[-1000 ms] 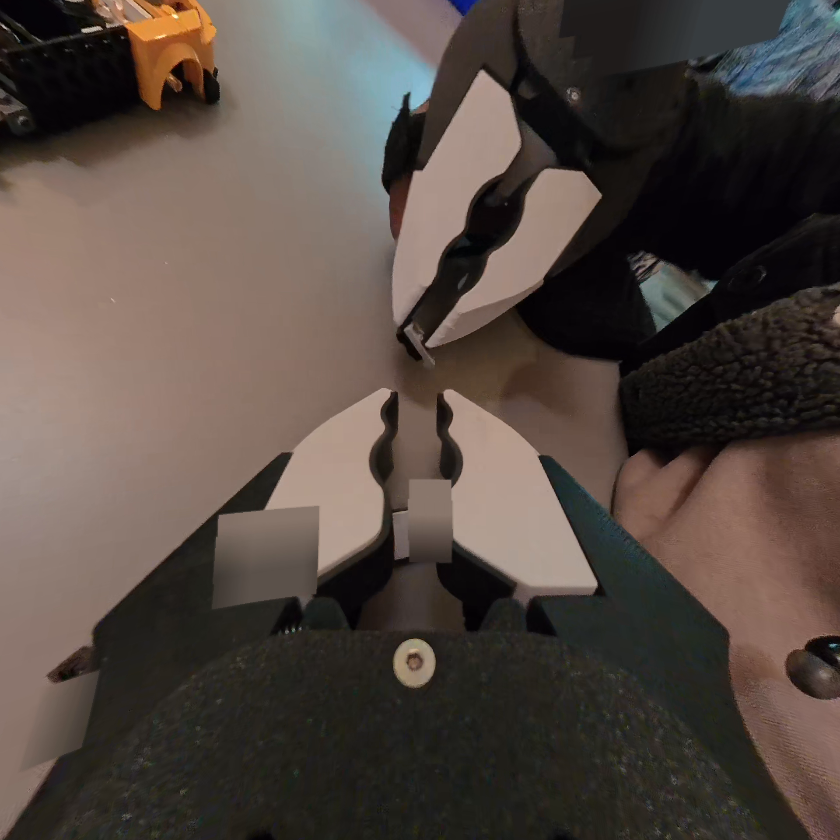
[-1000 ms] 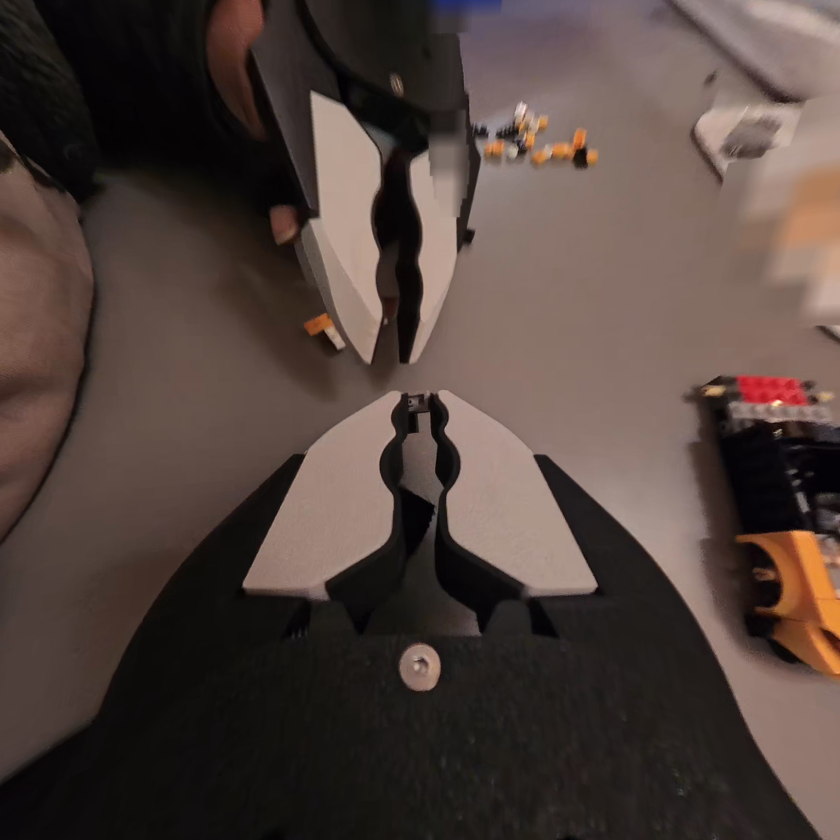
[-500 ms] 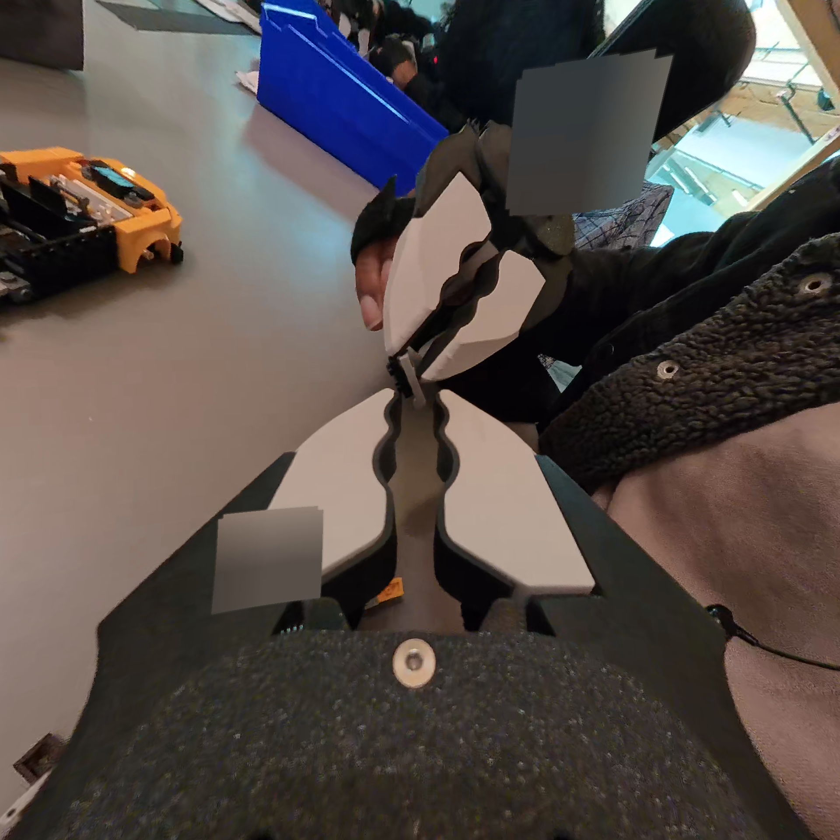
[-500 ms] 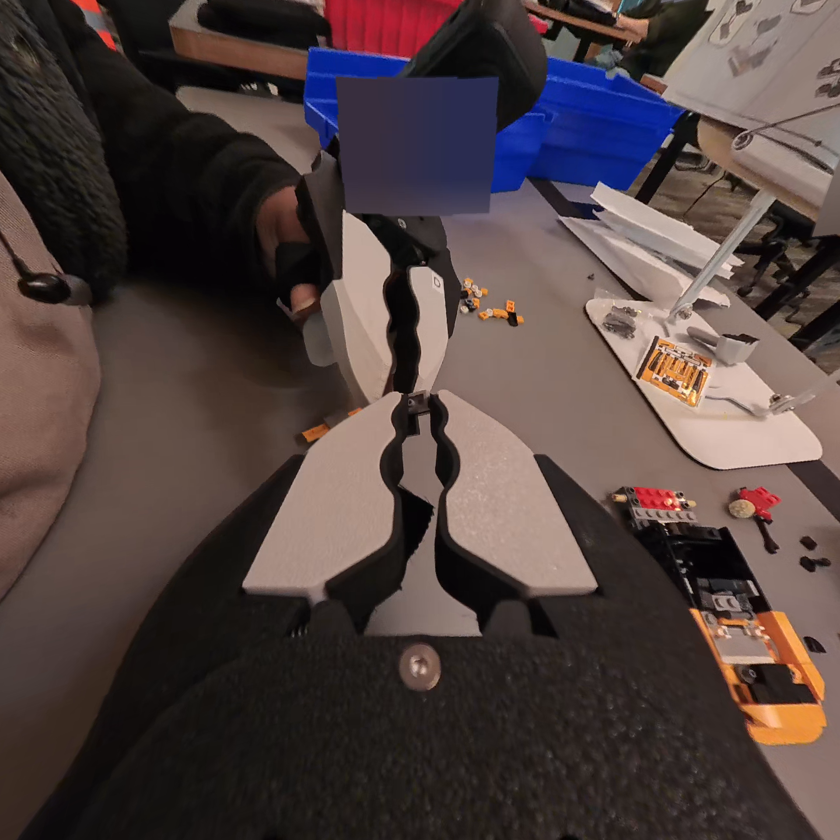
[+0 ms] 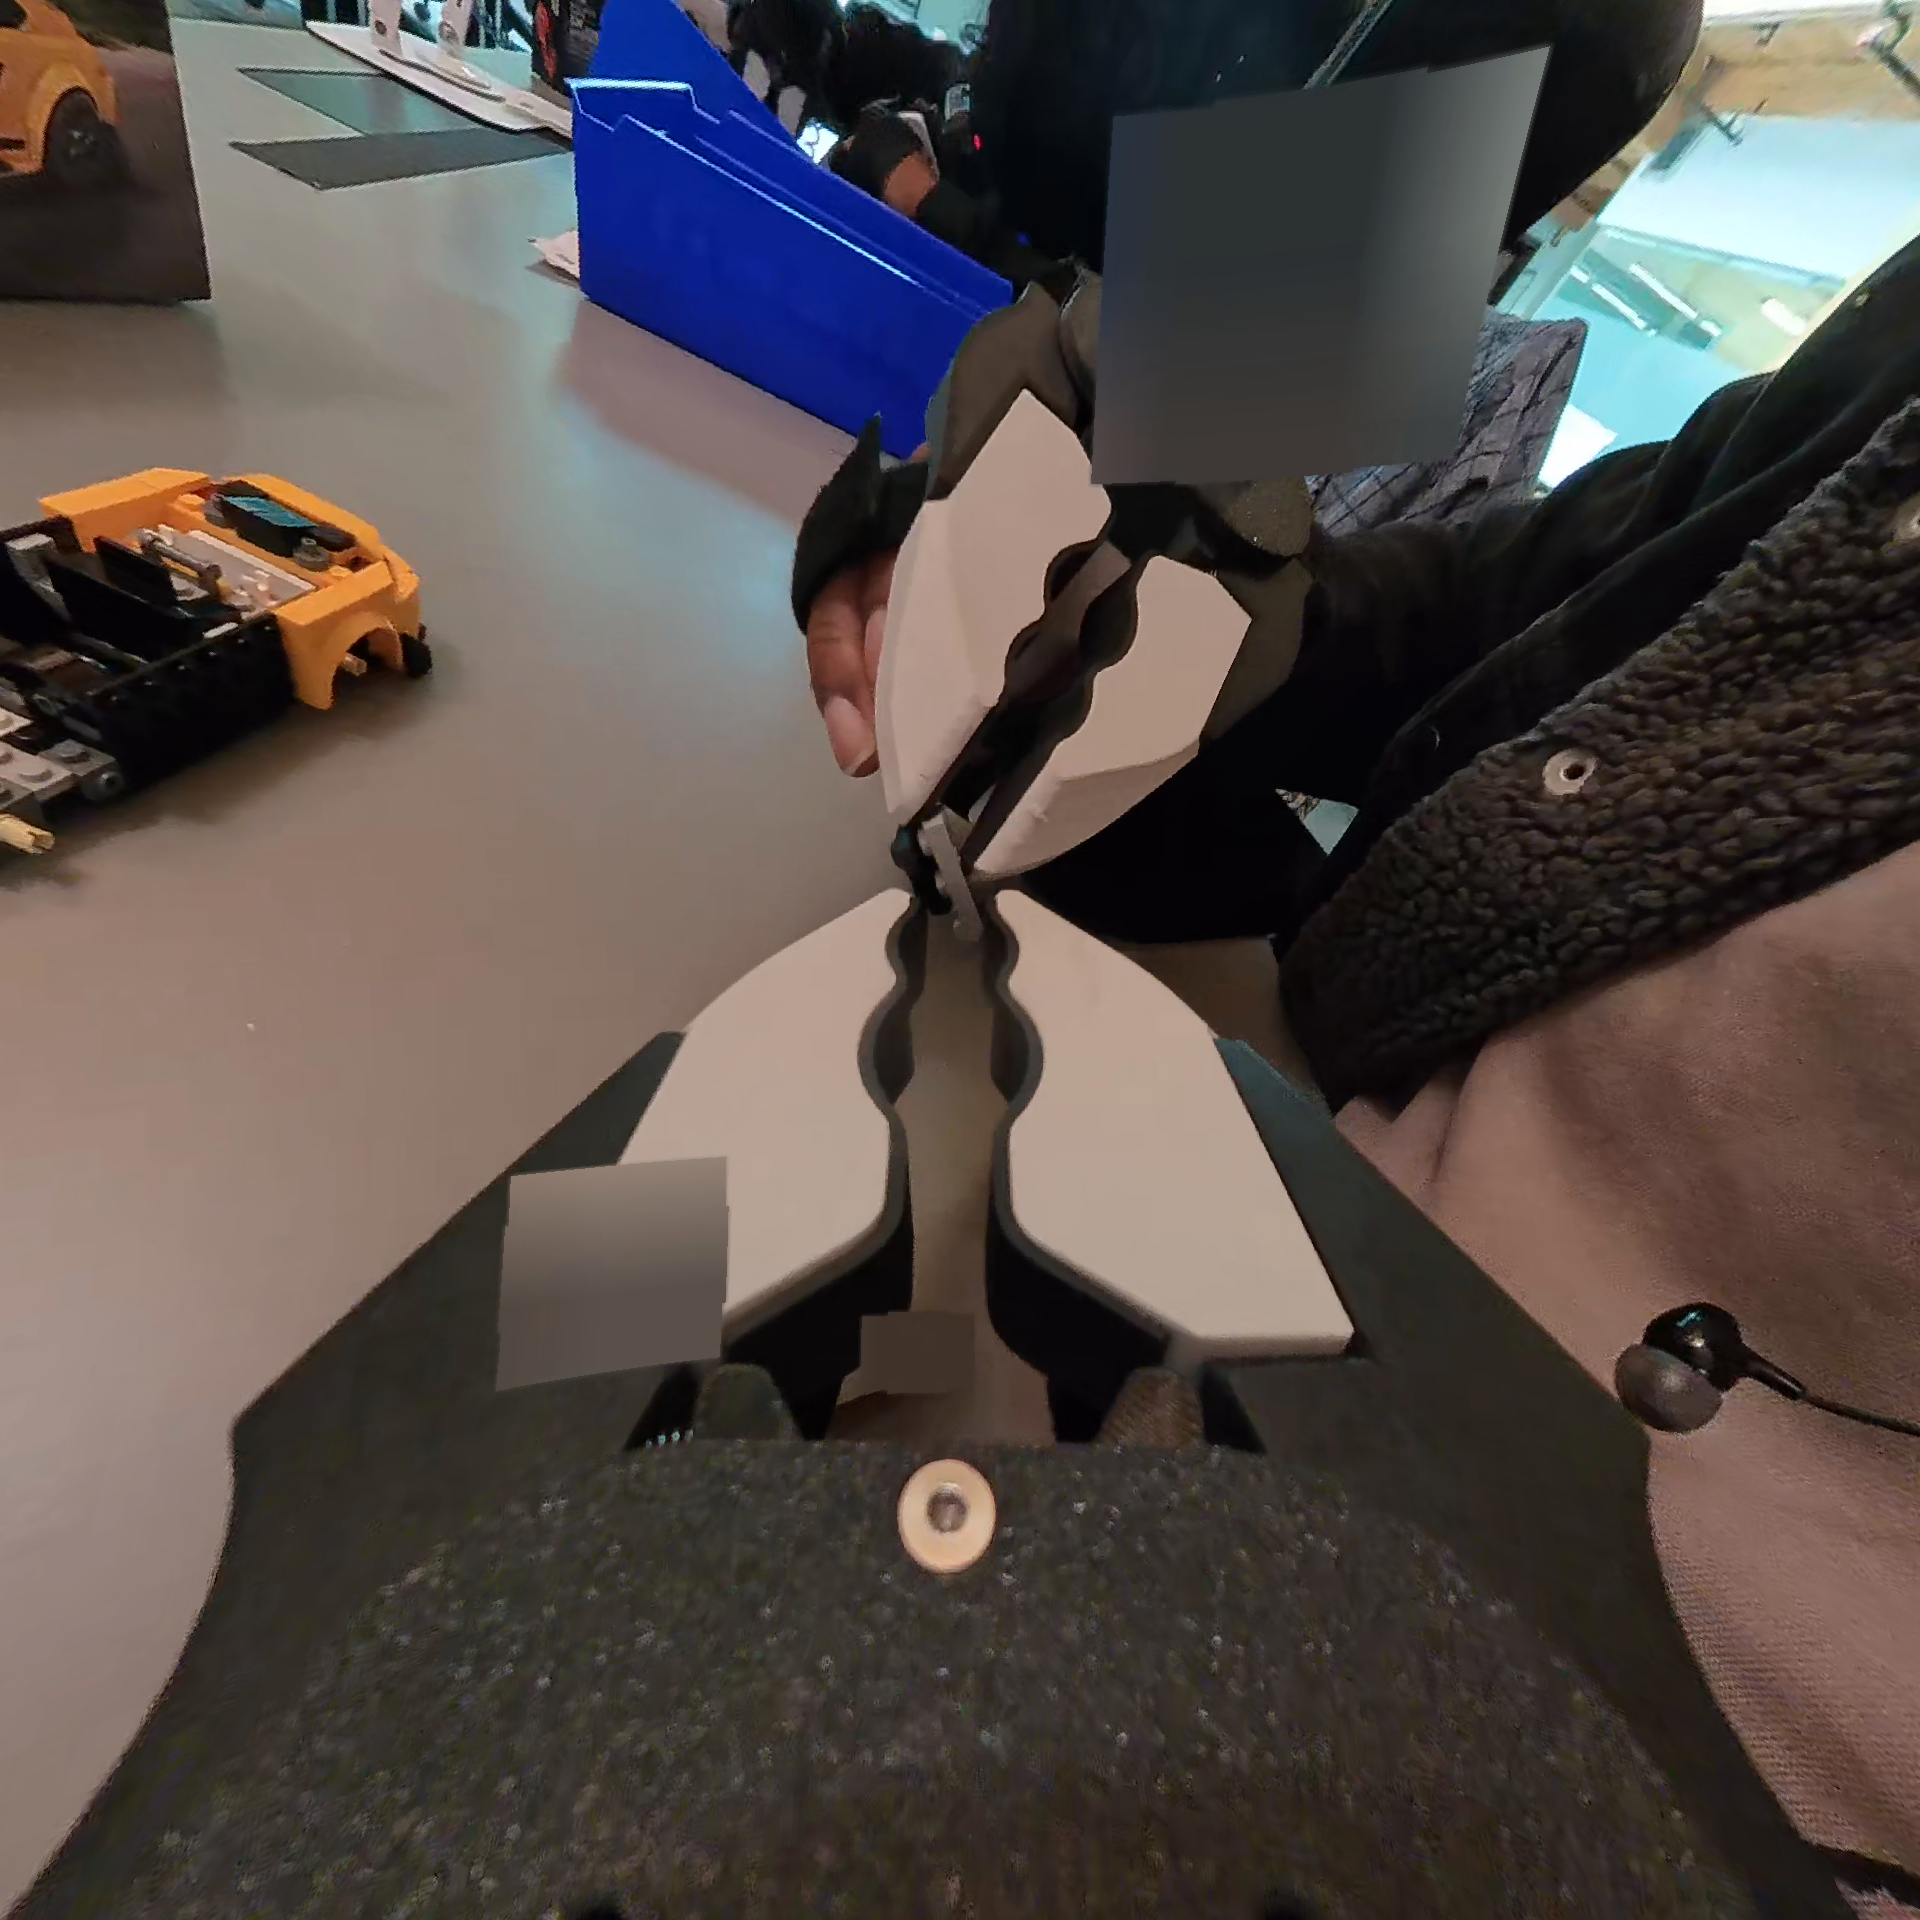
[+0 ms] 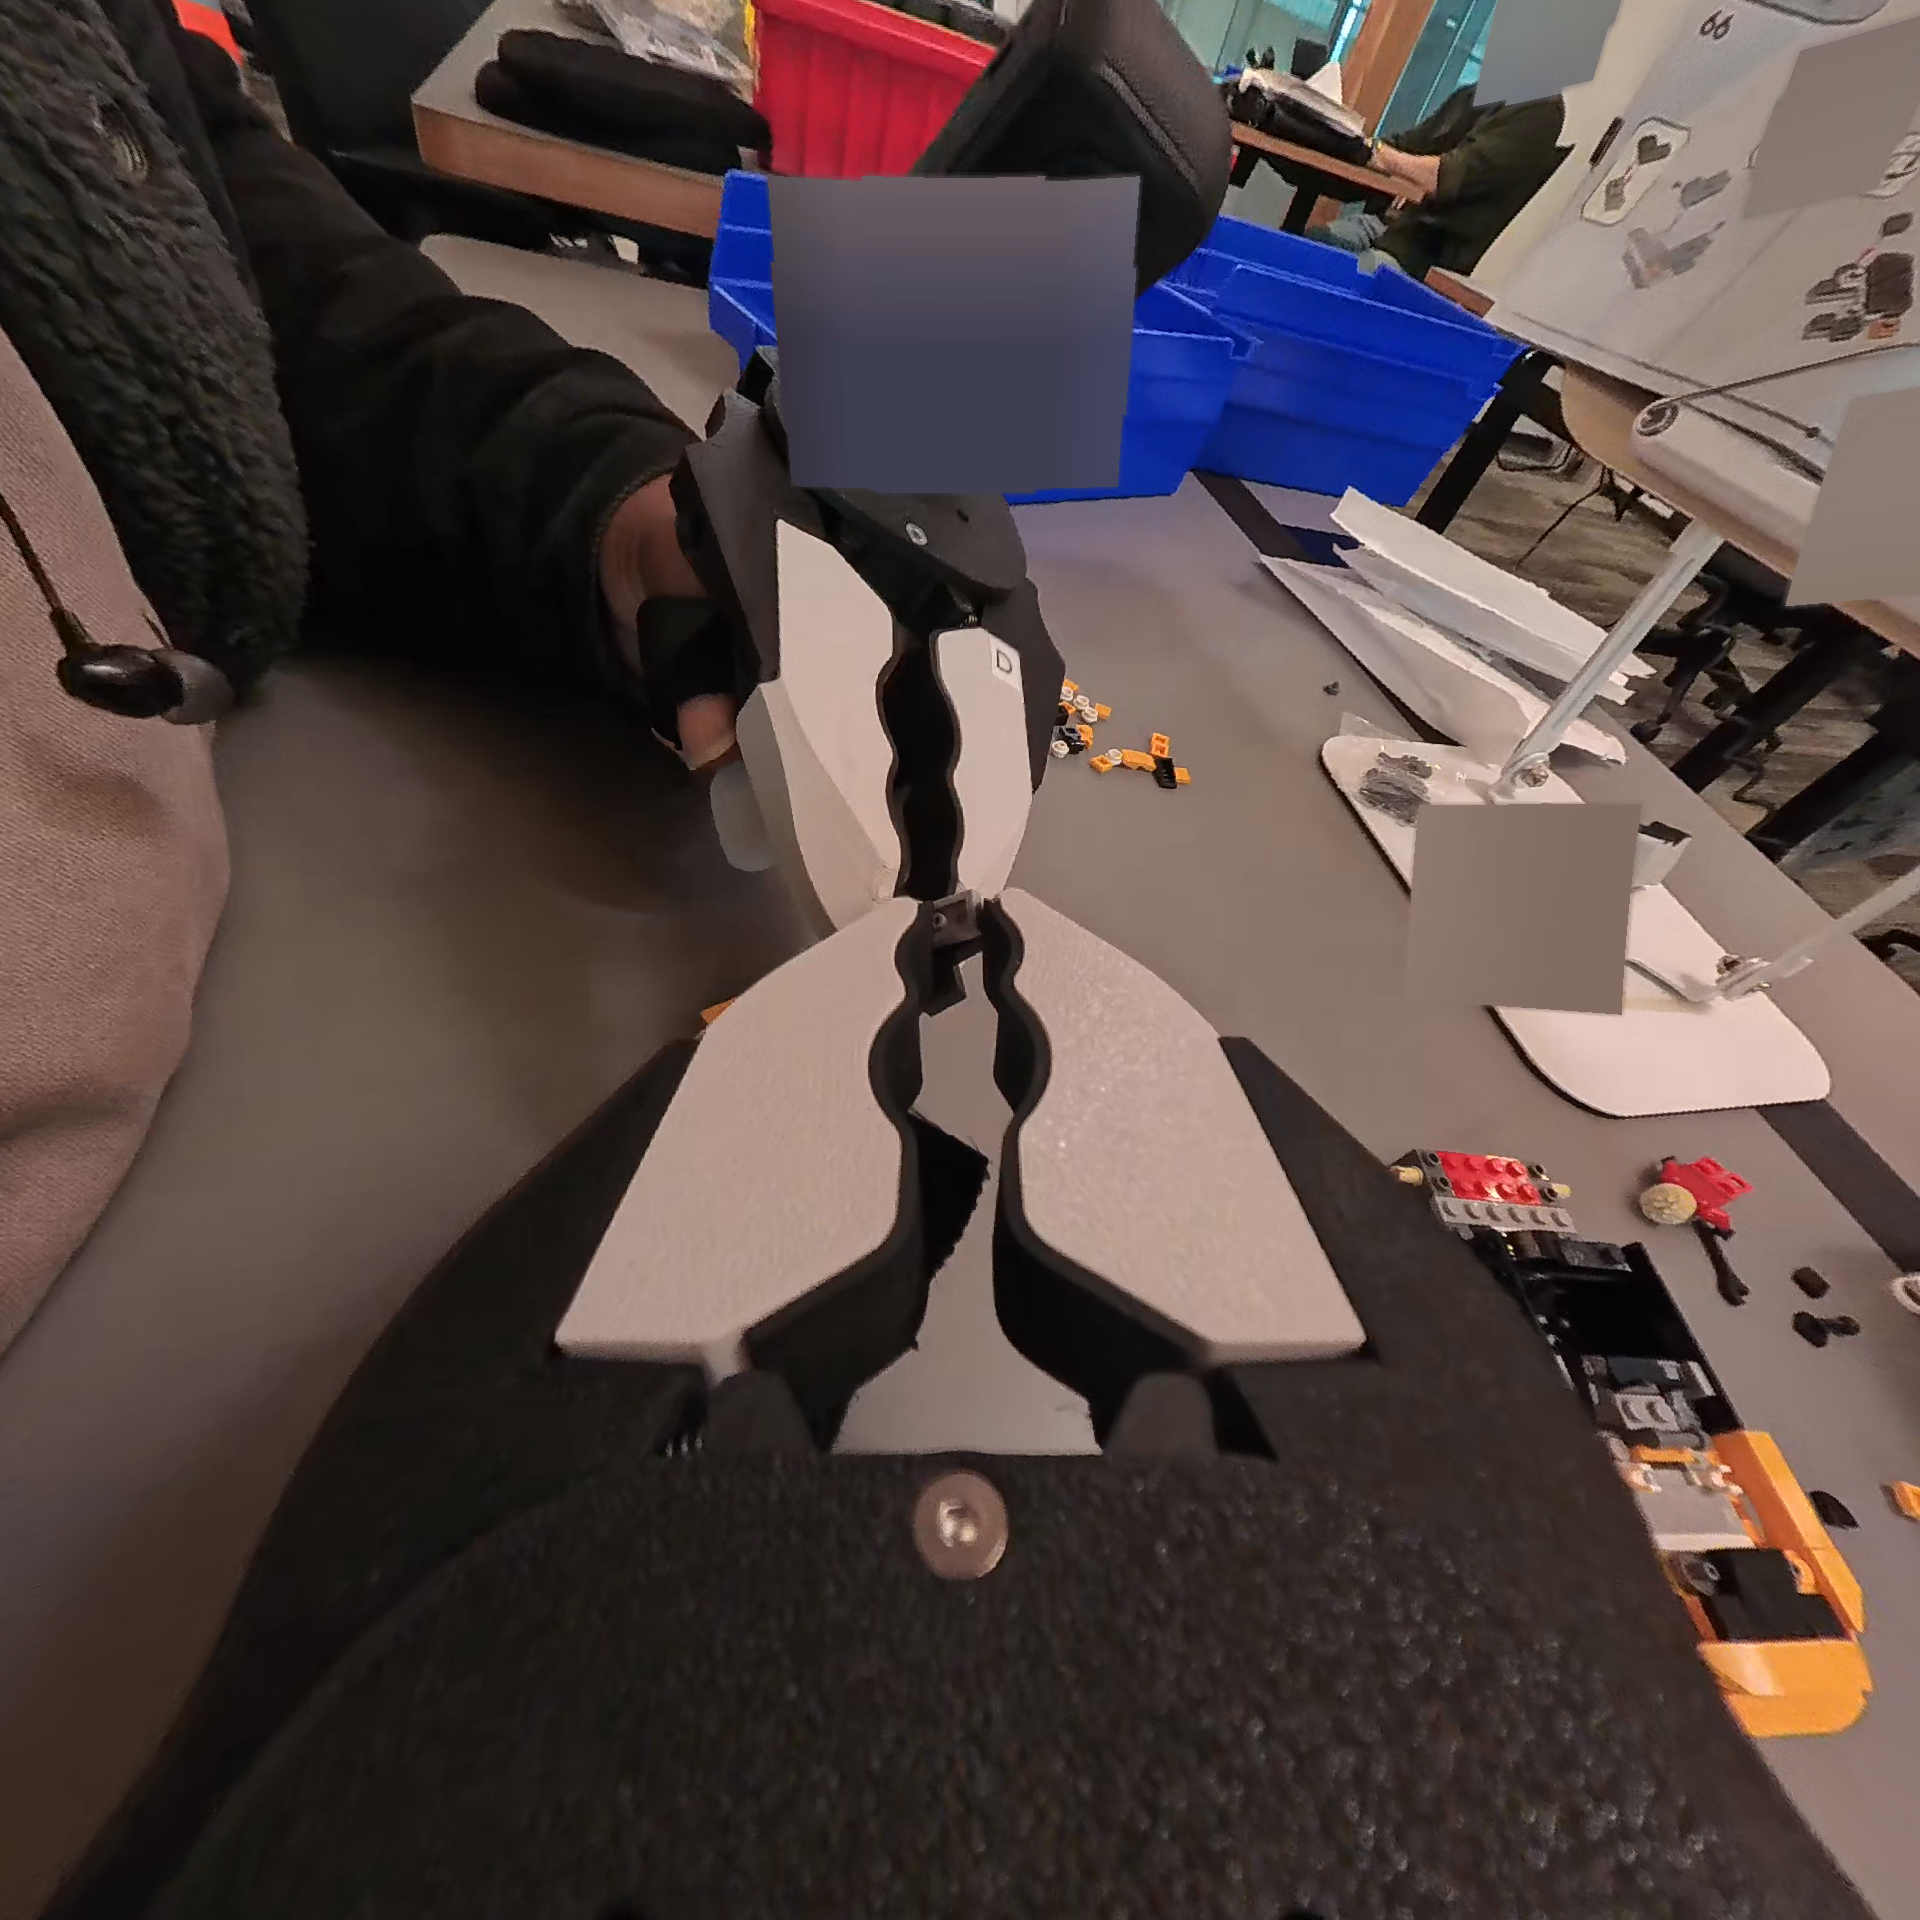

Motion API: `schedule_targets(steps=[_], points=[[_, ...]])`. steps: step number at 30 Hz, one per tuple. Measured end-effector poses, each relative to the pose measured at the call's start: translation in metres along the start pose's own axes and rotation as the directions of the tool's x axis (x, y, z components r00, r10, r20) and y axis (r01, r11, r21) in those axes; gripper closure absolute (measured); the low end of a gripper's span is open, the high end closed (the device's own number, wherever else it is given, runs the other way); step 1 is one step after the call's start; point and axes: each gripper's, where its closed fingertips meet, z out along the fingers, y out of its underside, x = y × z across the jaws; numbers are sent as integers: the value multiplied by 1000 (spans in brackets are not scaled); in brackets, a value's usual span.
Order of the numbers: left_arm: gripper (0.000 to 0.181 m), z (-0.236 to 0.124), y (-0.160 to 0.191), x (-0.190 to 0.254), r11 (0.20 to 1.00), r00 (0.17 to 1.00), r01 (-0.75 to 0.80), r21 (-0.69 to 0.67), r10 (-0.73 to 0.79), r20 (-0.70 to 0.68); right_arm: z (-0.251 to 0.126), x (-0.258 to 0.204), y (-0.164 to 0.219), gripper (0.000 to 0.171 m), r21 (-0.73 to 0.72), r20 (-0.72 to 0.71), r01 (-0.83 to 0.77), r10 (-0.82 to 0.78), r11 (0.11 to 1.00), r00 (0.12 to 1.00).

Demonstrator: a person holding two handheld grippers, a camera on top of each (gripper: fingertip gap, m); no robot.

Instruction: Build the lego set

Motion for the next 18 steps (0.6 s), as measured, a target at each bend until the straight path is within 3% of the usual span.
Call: schedule_targets(steps=[18], points=[[177, -3, 2, -7, 977, 968, -196, -82, 206, 143, -1, 1, 1, 159, -10, 18, 5, -5, 1000, 1000]])
